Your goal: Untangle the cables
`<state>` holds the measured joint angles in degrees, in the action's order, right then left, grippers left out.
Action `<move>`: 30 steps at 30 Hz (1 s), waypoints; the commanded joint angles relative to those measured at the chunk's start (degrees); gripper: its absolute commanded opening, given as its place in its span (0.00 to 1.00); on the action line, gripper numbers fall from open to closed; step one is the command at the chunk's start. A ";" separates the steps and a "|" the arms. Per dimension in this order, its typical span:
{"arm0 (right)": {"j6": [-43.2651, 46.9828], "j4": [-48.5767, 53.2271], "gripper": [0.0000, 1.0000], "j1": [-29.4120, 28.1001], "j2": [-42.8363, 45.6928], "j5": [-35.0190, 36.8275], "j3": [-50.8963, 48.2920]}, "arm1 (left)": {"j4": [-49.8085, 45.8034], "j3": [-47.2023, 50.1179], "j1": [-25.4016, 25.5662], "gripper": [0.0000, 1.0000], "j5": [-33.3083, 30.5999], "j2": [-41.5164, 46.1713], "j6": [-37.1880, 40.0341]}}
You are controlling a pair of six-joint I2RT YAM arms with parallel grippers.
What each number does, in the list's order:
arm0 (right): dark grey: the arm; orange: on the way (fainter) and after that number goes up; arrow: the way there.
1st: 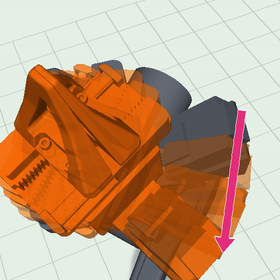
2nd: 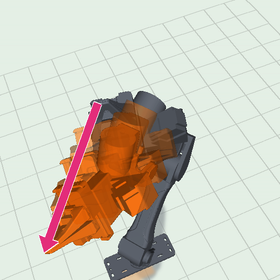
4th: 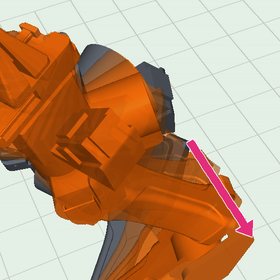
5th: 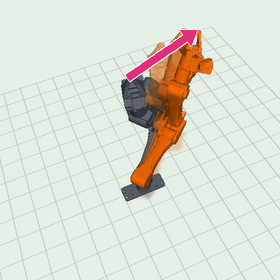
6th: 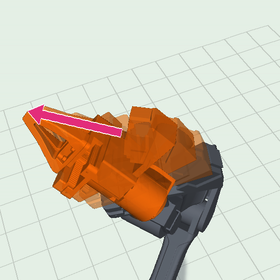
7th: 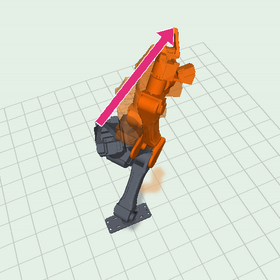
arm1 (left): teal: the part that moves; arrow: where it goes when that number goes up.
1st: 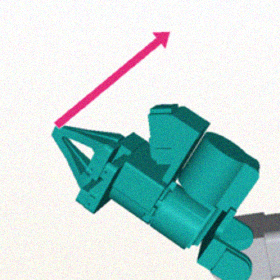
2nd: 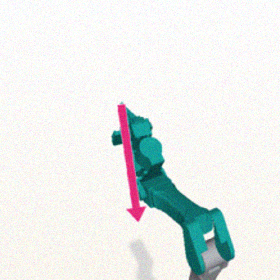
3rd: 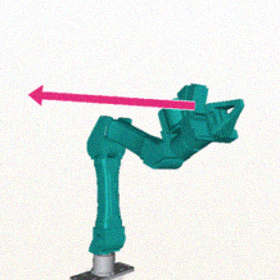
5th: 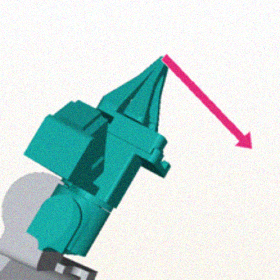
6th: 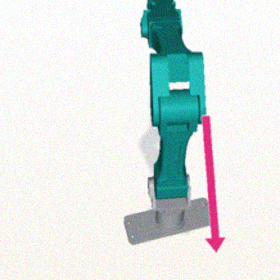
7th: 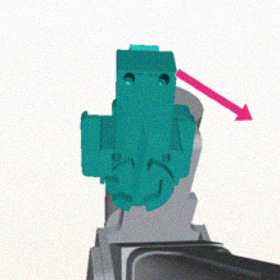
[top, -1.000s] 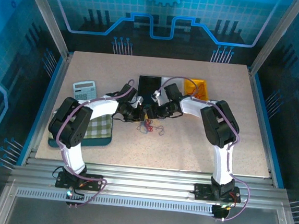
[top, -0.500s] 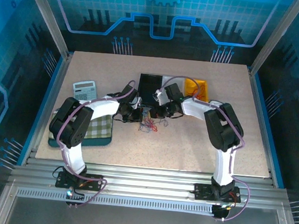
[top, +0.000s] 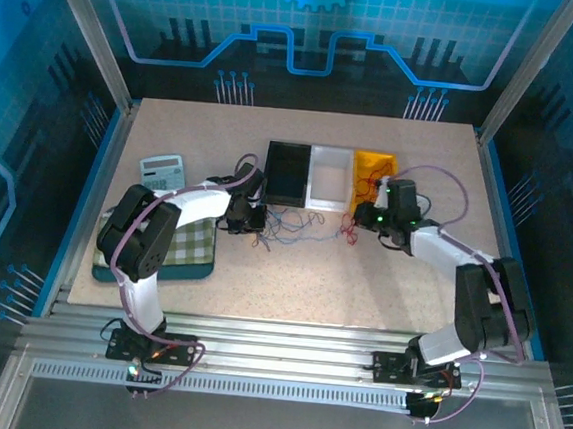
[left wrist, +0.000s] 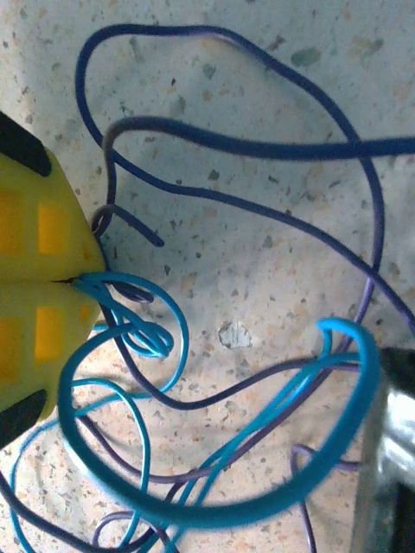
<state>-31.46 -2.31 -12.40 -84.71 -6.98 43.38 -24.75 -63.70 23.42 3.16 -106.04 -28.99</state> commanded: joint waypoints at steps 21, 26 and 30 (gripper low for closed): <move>-3.63 -0.06 0.00 15.10 7.62 10.59 -0.80 | -4.34 4.51 -5.23 0.00 -10.75 4.30 -8.19; -1.83 -3.68 0.01 12.47 6.09 5.39 2.90 | -1.16 3.85 -4.42 0.00 -6.08 3.21 -7.81; -1.11 -4.63 0.01 10.26 2.27 3.24 9.68 | -0.27 2.12 -2.30 0.00 -5.78 3.12 -5.19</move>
<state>-34.20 -2.81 -0.69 -80.44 -0.27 47.62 -25.65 -59.44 19.29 -4.93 -101.67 -36.01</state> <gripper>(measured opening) 0.042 0.051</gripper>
